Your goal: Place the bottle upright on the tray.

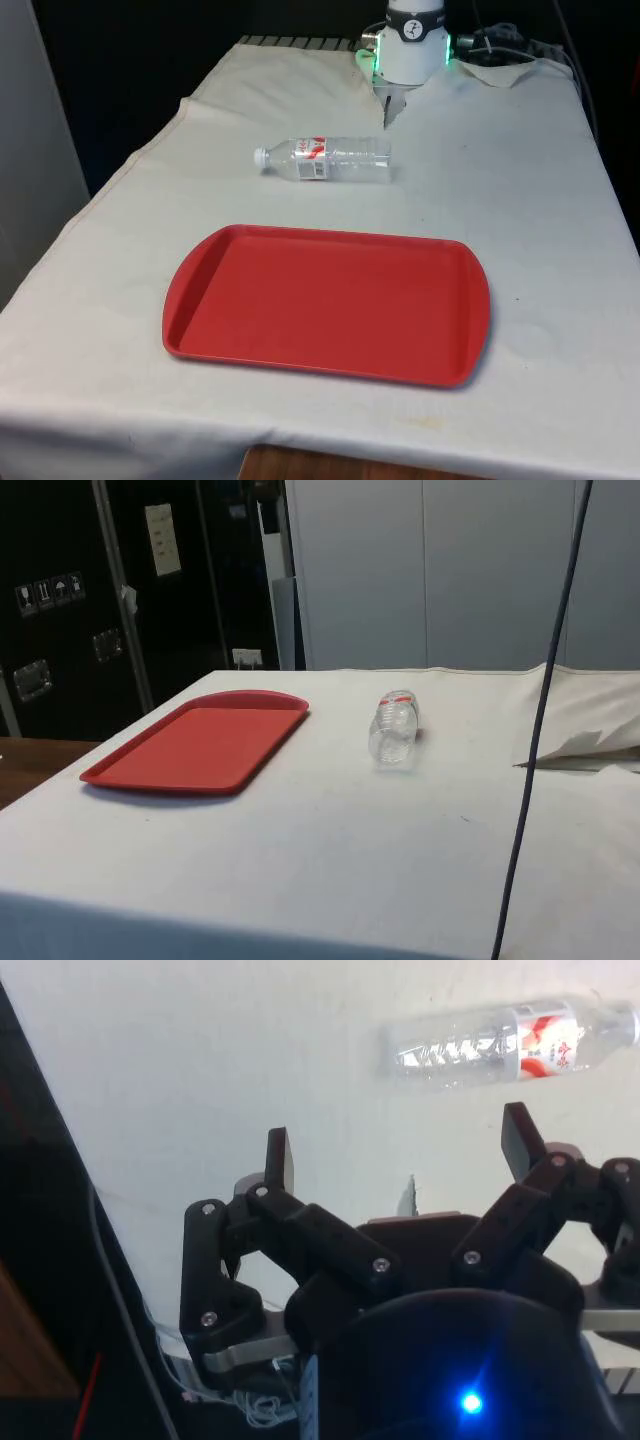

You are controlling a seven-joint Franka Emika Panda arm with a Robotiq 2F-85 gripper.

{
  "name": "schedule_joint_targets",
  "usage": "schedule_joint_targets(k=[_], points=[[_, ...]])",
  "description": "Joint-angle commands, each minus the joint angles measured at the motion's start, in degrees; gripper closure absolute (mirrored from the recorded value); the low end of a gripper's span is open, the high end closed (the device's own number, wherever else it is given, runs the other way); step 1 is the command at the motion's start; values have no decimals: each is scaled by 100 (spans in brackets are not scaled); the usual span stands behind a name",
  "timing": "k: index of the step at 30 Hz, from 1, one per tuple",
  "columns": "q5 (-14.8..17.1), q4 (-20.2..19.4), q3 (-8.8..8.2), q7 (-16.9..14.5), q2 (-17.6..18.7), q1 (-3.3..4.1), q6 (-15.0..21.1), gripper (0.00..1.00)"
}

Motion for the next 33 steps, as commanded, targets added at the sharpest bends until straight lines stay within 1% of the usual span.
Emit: schedule_joint_targets(k=[1, 2, 8, 9, 10, 11, 17, 19, 20, 21, 26, 27, 28, 29, 33], points=[[0, -80, 0, 6, -57, 0, 0, 0], [-23, -212, 6, 46, -178, 6, 80, 0], [-23, -561, 6, 69, -407, 6, 218, 0], [0, -470, 0, 23, -344, 0, 109, 0], [-29, -630, 6, 69, -453, 6, 252, 0], [-29, -751, 11, 74, -533, 6, 321, 0], [-29, -1146, 11, 97, -802, 0, 487, 0], [-29, -1197, 11, 97, -831, 0, 504, 0], [0, -1134, 6, 52, -779, 0, 418, 0], [-29, -1306, 11, 109, -911, 0, 550, 0], [-23, -1564, 17, 149, -1077, 0, 647, 0], [-23, -1667, 17, 178, -1140, 0, 693, 0], [0, -1616, 6, 120, -1100, 0, 619, 0], [-23, -1713, 23, 195, -1163, 0, 716, 0], [-11, -1879, 29, 275, -1249, 0, 779, 0]])
